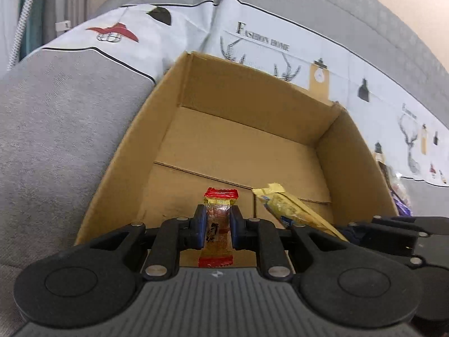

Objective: Organize snacks
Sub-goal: 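Lower both snacks into the box and open both tools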

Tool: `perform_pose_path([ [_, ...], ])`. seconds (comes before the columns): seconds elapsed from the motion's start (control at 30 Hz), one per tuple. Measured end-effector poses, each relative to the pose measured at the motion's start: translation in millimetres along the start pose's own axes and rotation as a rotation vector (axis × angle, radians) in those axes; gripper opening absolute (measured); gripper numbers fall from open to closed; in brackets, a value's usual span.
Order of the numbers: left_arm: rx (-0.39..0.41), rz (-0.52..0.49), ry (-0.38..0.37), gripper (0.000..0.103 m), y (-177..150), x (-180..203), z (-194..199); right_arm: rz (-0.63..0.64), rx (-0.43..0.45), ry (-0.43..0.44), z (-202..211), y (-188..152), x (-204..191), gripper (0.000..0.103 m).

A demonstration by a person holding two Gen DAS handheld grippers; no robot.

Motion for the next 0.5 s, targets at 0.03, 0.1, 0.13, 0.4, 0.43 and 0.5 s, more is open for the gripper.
perform_pose_path([
  [0.03, 0.007, 0.004, 0.013, 0.027, 2.0, 0.2, 0.4, -0.004, 0.008, 0.011, 1.8, 0.9, -0.3, 0.020],
  [0.1, 0.020, 0.010, 0.006, 0.074, 5.6, 2.4, 6.4, -0.021, 0.029, 0.040, 7.0, 3.3, -0.4, 0.046],
  [0.13, 0.024, 0.009, -0.023, 0.082, 7.4, 6.9, 10.5, -0.026, 0.031, 0.030, 10.2, 3.3, 1.3, 0.076],
  [0.4, 0.104, -0.064, -0.051, 0.093, 15.0, 64.3, 55.0, -0.026, 0.143, 0.027, 74.6, -2.3, 22.9, 0.091],
  [0.43, 0.112, -0.080, -0.056, 0.093, 14.1, 74.2, 61.9, -0.033, 0.153, 0.023, 84.4, -4.6, 28.2, 0.091],
  [0.5, 0.136, -0.112, -0.067, 0.093, 10.2, 96.5, 77.1, -0.045, 0.180, 0.009, 107.8, -11.4, 40.9, 0.091],
])
Point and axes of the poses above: each gripper's, at about its wrist camera, not at the fingertips, and z roughly against the way its jaws point, x to its right, y to its top, the point moved 7 cm from there along -z, roughly the way its jaws point, and after that the axes turned 11 degrees about y, right-handed, at the moved point
